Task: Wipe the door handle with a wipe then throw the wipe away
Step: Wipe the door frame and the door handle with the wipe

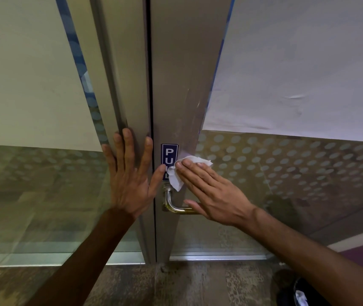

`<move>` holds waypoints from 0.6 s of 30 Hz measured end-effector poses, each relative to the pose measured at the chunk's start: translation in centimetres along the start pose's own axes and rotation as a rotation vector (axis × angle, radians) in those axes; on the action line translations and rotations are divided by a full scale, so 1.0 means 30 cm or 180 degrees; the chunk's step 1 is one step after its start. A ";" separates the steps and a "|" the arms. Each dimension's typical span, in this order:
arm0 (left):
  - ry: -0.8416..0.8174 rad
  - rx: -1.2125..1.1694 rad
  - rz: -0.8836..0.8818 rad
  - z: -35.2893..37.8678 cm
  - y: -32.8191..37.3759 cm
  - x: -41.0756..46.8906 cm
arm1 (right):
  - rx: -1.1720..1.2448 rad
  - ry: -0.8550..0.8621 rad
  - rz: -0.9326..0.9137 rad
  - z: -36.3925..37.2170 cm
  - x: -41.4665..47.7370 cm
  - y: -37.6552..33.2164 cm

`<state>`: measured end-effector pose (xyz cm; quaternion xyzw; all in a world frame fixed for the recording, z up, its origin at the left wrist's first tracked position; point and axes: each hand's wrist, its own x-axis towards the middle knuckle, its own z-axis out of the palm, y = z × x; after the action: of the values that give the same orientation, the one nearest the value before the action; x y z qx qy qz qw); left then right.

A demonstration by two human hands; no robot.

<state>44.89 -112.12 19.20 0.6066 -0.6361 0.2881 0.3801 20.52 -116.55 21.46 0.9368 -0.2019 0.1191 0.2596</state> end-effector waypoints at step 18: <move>0.0005 -0.0103 0.0029 -0.013 0.011 0.006 | -0.0040 -0.0336 0.0022 -0.010 -0.025 0.000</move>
<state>44.62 -111.87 19.60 0.5972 -0.6431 0.2799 0.3890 19.81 -116.15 21.45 0.9395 -0.2192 0.0691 0.2540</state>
